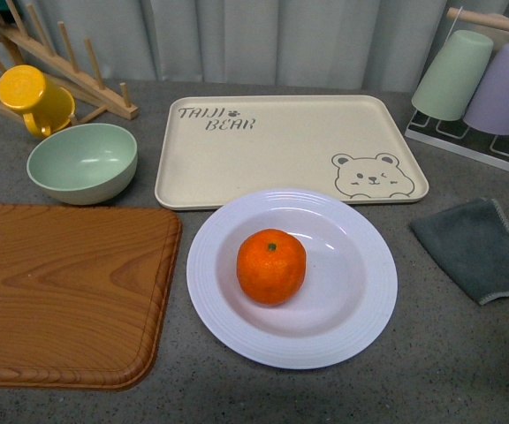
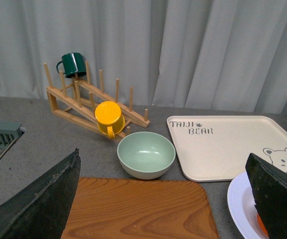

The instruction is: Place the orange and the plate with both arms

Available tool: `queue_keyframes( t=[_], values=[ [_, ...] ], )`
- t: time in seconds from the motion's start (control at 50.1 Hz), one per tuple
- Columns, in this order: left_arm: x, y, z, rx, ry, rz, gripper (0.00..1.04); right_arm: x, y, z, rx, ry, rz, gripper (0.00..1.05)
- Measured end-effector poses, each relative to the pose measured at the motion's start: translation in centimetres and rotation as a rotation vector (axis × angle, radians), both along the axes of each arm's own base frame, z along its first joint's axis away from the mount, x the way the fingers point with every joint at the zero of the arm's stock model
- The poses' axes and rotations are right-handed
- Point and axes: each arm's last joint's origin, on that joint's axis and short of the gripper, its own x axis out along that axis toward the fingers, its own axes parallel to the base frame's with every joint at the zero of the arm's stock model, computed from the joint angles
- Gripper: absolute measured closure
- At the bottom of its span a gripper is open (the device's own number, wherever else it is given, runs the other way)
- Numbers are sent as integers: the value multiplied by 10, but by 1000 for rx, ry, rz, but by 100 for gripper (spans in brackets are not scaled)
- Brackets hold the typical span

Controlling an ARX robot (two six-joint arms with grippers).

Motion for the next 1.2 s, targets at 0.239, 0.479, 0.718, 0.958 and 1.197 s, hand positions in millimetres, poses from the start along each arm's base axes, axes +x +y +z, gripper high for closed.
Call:
queue_keyframes(
  t=[0.239, 0.479, 0.718, 0.958, 1.197],
  values=[
    [0, 0, 0, 0, 0, 0, 6, 36, 17, -48, 332, 316, 80, 9],
    [0, 0, 0, 0, 0, 0, 6, 68, 23, -72, 452, 381, 41, 9],
    [0, 0, 0, 0, 0, 0, 6, 86, 30, -93, 507, 398, 33, 9],
    [0, 0, 0, 0, 0, 0, 6, 102, 40, -110, 564, 419, 37, 9],
    [0, 0, 0, 0, 0, 0, 6, 116, 49, -116, 606, 420, 58, 9]
  ],
)
